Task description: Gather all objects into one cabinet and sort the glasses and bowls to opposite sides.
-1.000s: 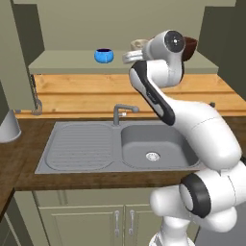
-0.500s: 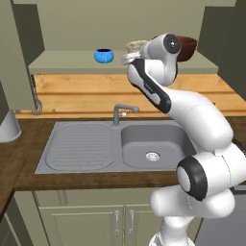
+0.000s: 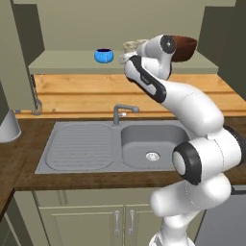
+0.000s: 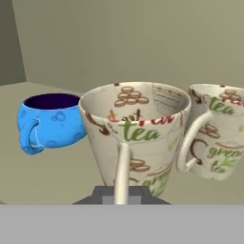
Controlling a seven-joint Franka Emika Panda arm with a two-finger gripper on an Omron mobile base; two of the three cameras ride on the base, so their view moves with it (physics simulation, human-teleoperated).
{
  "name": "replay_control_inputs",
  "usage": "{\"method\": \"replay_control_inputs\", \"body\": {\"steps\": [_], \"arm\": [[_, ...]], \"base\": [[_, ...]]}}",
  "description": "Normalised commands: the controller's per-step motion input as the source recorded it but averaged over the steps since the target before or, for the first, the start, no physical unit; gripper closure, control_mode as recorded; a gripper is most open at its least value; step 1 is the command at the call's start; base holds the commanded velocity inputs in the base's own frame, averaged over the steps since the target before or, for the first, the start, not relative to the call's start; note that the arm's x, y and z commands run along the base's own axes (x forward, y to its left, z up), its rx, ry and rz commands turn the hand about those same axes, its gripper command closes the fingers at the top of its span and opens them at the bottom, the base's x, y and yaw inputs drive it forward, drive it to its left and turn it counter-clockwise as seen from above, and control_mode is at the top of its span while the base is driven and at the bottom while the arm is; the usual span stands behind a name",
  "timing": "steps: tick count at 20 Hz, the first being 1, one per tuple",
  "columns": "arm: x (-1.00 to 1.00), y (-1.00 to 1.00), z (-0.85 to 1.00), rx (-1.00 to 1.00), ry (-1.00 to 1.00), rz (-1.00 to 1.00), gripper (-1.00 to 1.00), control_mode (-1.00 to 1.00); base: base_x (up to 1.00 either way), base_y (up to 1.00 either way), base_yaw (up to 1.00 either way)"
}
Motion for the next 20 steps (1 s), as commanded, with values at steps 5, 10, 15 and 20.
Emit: {"method": "replay_control_inputs", "body": {"steps": [5, 10, 15, 20], "arm": [[0.12, 0.42, -0.27, 0.09, 0.0, 0.0, -1.0, -1.0], [-0.05, 0.07, -0.07, 0.03, -0.01, 0.0, -1.0, -1.0], [-0.73, 0.06, 0.18, 0.0, -0.12, 0.0, -1.0, -1.0], [-1.0, 0.08, 0.08, 0.0, -0.13, 0.0, -1.0, -1.0]], "base": [[0.0, 0.0, 0.0], [0.0, 0.0, 0.0], [0.0, 0.0, 0.0], [0.0, 0.0, 0.0]]}}
